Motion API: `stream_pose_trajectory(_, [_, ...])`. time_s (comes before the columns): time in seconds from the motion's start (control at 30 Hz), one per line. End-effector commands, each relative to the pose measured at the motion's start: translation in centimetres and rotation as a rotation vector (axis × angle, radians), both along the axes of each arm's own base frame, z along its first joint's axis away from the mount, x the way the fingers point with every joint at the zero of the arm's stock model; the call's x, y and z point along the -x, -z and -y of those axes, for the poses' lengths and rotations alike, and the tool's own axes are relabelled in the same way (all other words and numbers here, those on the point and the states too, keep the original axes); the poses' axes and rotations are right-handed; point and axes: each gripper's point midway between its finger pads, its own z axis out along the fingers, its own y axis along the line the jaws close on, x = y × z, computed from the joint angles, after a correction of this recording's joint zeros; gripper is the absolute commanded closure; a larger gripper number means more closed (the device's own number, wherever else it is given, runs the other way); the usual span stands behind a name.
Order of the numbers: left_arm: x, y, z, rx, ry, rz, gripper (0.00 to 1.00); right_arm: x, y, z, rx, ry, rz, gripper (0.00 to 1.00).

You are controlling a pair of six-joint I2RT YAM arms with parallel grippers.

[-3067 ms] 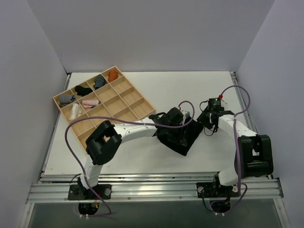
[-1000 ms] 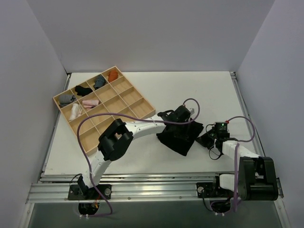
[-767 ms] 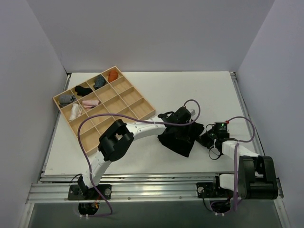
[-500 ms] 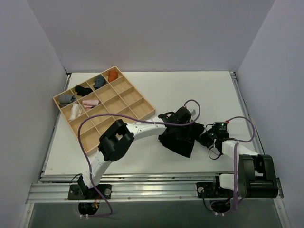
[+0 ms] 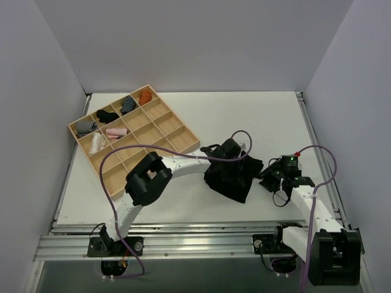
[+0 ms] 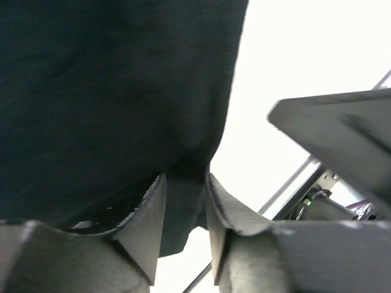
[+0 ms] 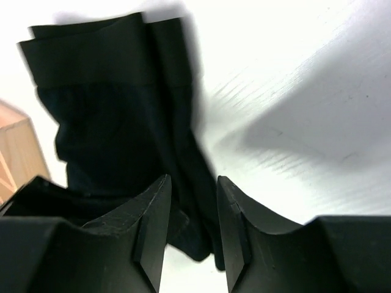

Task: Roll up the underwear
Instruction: Fold the underwear

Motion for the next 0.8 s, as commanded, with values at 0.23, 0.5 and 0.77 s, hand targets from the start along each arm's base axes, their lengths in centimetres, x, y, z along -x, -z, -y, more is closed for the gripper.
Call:
stream_pose_trajectory(0.23, [-4.7, -7.0, -9.7, -0.034, -0.114, 0.112, 0.51, 2.9, -0.7, -2.3, -0.031, -0.144, -0.017, 0.70])
stream_pose_trajectory(0.5, [-6.6, -4.9, -17.4, -0.132, -0.193, 0.072, 0.51, 3.8, -0.5, -5.9, -0.025, -0.217, -0.009, 0.73])
stream_pose_trajectory(0.77, [-5.4, -1.8, -17.3, -0.107, -0.173, -0.008, 0.51, 4.1, 0.0, -6.6, 0.036, -0.225, -0.035, 0.74])
